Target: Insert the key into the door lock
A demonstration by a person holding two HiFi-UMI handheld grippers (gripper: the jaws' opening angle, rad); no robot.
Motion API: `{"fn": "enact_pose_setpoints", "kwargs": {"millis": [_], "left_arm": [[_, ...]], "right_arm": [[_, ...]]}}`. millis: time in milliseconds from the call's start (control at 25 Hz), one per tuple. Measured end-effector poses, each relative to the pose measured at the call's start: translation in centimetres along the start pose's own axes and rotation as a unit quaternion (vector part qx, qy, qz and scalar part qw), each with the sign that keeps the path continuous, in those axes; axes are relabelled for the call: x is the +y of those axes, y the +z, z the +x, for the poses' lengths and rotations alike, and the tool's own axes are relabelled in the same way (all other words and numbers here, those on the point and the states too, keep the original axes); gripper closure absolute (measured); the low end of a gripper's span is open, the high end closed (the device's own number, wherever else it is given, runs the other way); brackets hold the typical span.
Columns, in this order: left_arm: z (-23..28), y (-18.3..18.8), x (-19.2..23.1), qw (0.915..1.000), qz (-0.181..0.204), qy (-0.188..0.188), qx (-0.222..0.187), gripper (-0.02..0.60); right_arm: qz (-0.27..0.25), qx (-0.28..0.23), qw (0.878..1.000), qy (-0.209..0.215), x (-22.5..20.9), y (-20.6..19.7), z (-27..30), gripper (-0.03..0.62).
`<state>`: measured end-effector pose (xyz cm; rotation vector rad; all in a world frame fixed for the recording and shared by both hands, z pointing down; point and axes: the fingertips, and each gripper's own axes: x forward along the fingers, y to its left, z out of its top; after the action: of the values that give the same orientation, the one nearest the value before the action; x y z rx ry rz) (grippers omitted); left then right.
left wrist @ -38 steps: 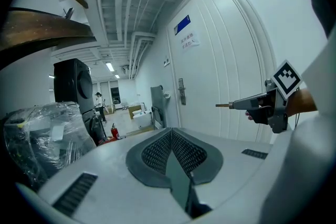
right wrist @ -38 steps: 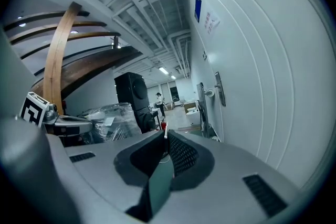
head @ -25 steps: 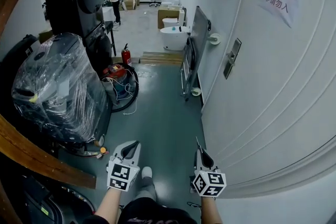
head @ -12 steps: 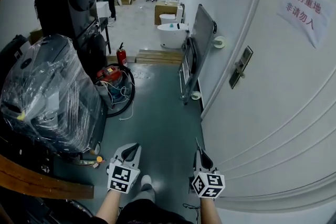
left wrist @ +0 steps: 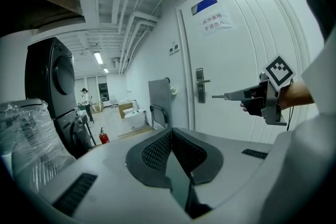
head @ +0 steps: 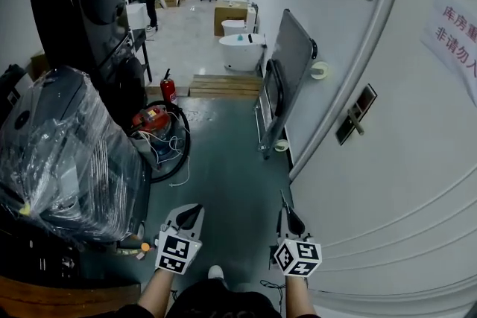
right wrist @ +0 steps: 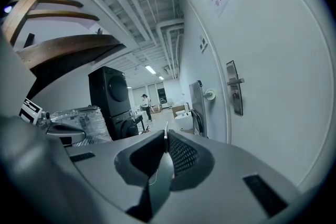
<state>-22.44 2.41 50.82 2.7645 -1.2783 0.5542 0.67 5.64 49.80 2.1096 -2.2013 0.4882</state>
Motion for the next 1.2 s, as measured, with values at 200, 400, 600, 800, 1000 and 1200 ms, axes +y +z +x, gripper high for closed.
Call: {"fn": "enact_pose_setpoints", "kwargs": {"millis": [200,400,600,800,1000,1200], "left_arm": [[3.1,0.5,2.0,0.9998,0.008,-0.017,0.006,0.569],[5.8,1.7,3.6,0.9996,0.013,-0.026,-0.004,0.568],[8.9,3.0,4.3,0.9994,0.008,-0.032,-0.014,0.569],[12.6,4.8,4.8,0.9989,0.016,-0.037,-0.024,0.569],[16.7,5.2,5.6,0.9986,0.021,-0.045,-0.016,0.569],[20.7,5.6,6.0,0.9982,0.028,-0.053,-0.007,0.568]], "right_arm": [[0.008,-0.003,1.000,-0.020,-0.9,0.6,2.7,0.514],[0.017,-0.018,0.999,-0.043,-2.3,2.1,4.8,0.514],[0.010,-0.023,0.999,-0.046,-3.3,3.1,7.1,0.514],[0.016,-0.030,0.998,-0.050,-5.1,4.3,9.9,0.514],[0.020,-0.027,0.998,-0.055,-7.1,4.8,13.3,0.514],[0.032,-0.019,0.997,-0.061,-9.5,5.1,16.6,0.514]]}}
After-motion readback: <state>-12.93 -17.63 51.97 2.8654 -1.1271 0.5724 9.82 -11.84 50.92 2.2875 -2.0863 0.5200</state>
